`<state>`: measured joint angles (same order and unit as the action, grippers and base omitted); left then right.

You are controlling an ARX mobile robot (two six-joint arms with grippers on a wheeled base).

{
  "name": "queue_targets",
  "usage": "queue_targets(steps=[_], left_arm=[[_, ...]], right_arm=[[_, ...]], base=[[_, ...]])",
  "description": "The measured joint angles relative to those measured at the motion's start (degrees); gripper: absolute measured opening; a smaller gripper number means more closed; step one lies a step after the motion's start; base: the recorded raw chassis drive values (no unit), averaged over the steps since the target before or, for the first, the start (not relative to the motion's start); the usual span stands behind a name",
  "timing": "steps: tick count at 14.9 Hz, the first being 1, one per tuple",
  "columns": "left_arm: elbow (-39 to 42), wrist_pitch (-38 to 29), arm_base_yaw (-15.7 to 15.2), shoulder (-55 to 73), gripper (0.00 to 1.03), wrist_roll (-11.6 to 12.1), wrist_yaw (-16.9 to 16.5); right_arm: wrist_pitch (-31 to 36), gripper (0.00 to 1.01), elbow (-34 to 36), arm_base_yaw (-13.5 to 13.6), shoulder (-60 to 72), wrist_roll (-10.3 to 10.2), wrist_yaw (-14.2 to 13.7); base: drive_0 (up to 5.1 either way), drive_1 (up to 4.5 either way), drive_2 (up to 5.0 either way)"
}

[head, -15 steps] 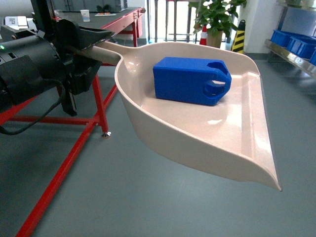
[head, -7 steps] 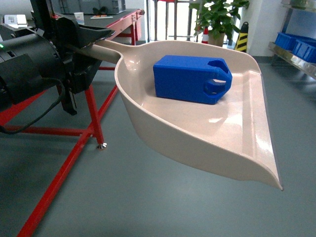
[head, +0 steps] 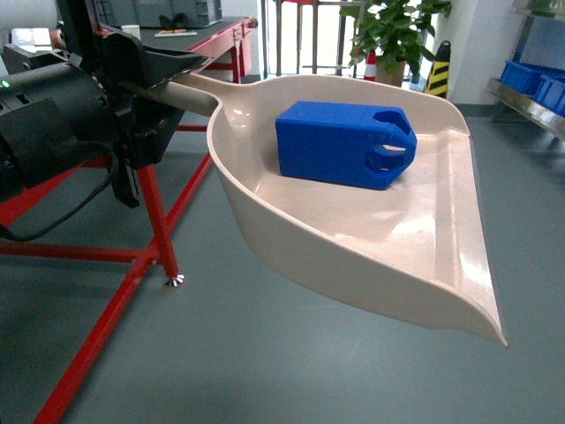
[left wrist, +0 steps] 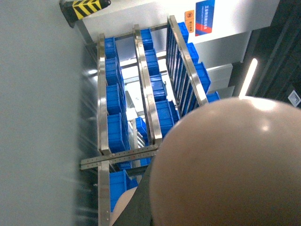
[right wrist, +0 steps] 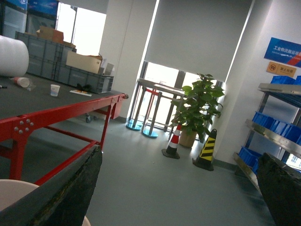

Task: Place part in tray to right shelf

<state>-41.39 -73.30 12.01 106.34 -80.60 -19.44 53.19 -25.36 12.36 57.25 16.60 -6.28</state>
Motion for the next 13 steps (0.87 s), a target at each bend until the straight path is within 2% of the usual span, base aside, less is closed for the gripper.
queue_targets(steps=[13], left_arm=[[0.0,-0.3,-0.1,0.0,0.14,0.0,0.1]], right_arm=[[0.0,0.98,0.0,0.0,0.0,0.0,0.0]], base=[[0.0,3.80,-3.9]])
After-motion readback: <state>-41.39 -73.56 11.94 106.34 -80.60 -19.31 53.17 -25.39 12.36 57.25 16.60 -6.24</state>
